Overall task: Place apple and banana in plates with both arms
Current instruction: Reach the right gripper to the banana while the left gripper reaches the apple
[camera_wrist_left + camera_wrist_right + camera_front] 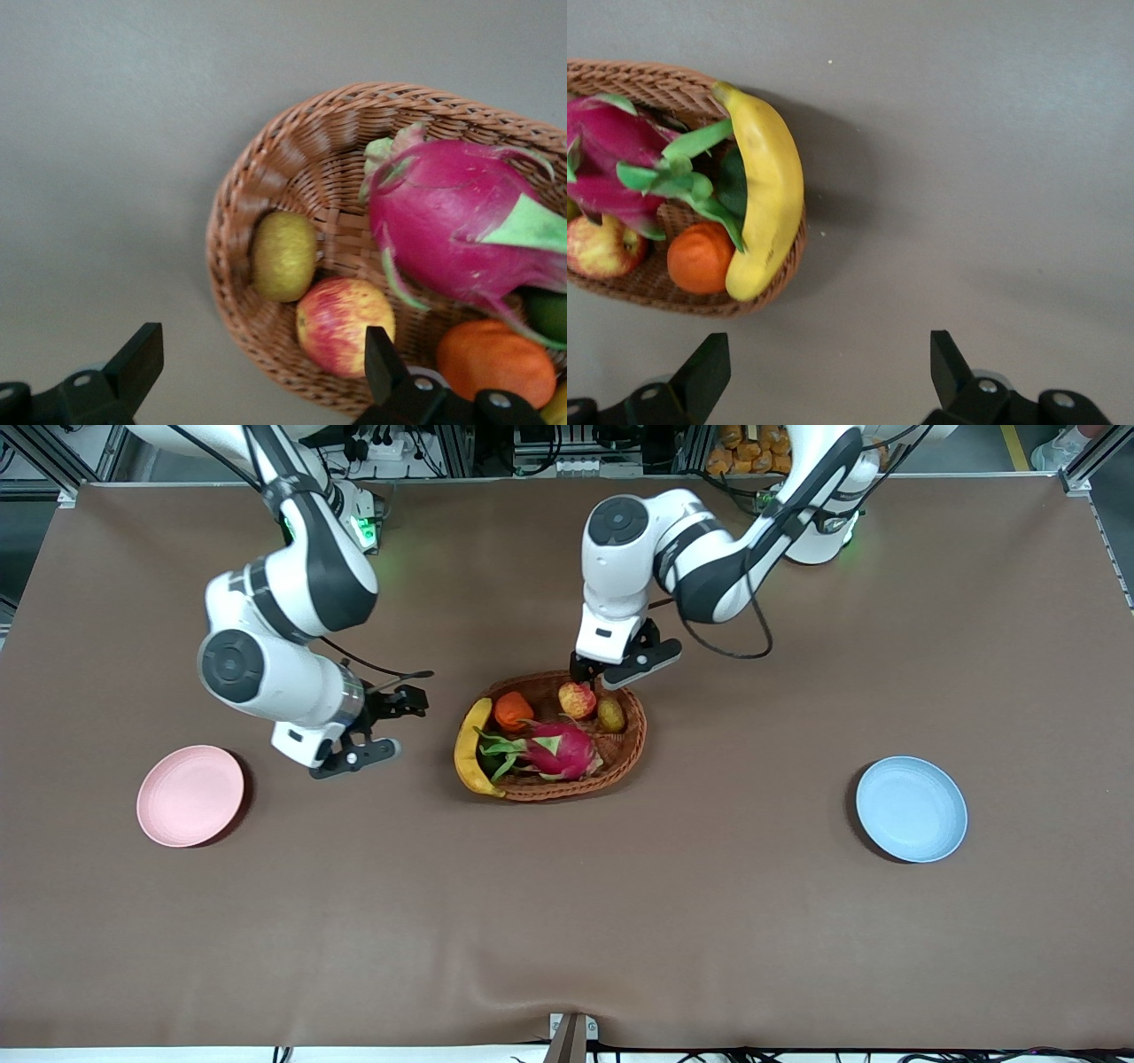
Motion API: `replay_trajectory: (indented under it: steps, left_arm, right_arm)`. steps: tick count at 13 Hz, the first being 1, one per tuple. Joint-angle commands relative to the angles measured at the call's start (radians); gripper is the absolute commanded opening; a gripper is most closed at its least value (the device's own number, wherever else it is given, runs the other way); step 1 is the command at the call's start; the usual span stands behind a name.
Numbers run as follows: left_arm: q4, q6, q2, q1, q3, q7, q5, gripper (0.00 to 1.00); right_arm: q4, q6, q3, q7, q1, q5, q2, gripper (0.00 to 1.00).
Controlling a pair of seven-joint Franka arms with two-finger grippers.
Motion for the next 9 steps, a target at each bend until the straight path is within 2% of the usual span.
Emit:
replay_trajectory:
  steps: [1, 9]
  left_arm:
    - [0.055, 0.049, 0.087, -0.032, 0.003, -0.111, 0.041, 1.0]
    - [0.055, 0.178, 0.219, -0.022, 0.012, -0.163, 0.055, 1.0]
  right_arm:
    - [0.0, 0.057, -0.01, 0.091, 0.062, 0.025, 0.019, 1.0]
    - [0.02, 0.174, -0.01, 0.151, 0.077, 0.025, 0.154, 1.0]
